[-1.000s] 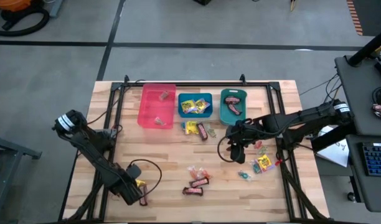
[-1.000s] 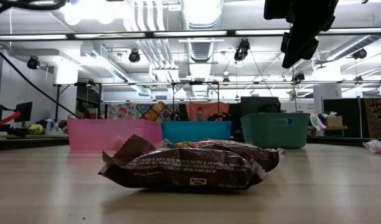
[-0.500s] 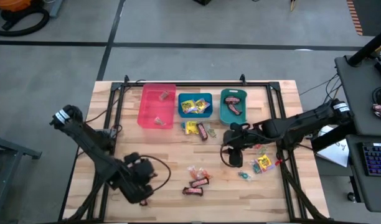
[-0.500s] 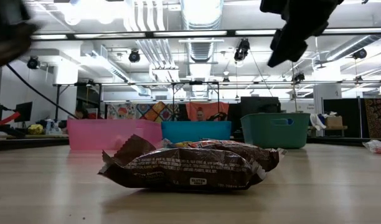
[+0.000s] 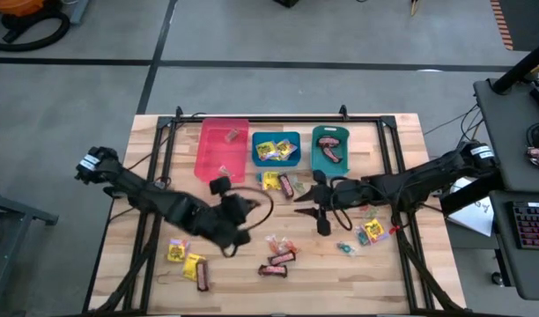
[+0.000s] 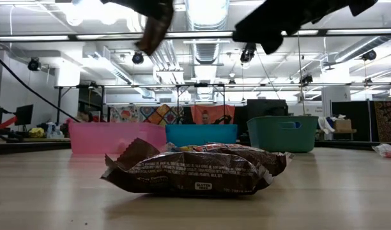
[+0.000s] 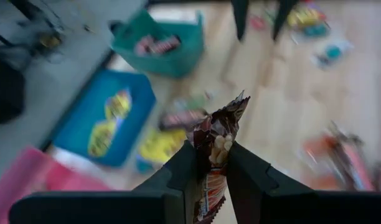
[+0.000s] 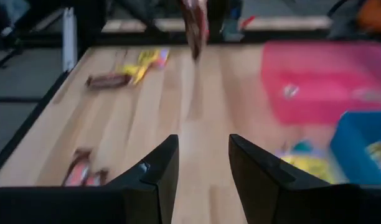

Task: Sort candy
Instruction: Put the brown candy into the green bin

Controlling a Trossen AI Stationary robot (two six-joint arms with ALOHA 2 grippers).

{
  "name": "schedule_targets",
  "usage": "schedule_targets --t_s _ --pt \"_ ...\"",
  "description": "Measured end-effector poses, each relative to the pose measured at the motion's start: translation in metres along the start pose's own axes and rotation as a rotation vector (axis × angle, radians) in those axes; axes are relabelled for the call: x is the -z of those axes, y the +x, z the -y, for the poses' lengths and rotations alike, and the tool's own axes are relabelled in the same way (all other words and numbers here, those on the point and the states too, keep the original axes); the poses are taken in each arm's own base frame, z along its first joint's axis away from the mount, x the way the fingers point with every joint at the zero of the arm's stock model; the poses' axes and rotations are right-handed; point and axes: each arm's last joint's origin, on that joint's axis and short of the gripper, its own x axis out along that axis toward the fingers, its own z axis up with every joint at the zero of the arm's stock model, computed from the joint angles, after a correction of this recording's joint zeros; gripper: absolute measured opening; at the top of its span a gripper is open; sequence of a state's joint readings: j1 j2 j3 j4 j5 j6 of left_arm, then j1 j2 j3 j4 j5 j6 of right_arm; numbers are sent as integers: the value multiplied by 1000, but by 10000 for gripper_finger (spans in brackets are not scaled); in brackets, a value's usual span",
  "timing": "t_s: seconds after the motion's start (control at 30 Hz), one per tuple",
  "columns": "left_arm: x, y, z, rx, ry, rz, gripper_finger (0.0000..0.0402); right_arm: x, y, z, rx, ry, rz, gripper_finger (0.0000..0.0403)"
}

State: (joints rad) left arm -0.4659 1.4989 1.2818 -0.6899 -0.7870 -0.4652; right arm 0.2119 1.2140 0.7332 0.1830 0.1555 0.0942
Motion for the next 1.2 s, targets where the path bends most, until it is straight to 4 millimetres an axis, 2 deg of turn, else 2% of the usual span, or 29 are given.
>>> schedule_targets --t_s 0.2,0.33,0.5,0.8,0.97,1.1,1.2 --pt "-16 31 -16 -55 -64 117 56 0 12 2 133 -91 80 134" --pt "-24 44 -24 -77 -101 179 56 0 20 4 236 -102 112 142" --pt "-28 55 -27 -98 -108 201 56 -1 27 5 278 -107 163 167" --pt "-31 65 -21 -70 -133 232 56 -3 29 19 371 -74 180 211" --pt "-33 73 -16 -66 -149 272 56 -6 31 23 283 -69 213 204" --pt "-34 80 -11 -66 -137 292 56 -6 31 24 277 -70 219 200" --pt "-33 82 -11 -70 -136 290 56 -6 31 24 278 -70 218 180"
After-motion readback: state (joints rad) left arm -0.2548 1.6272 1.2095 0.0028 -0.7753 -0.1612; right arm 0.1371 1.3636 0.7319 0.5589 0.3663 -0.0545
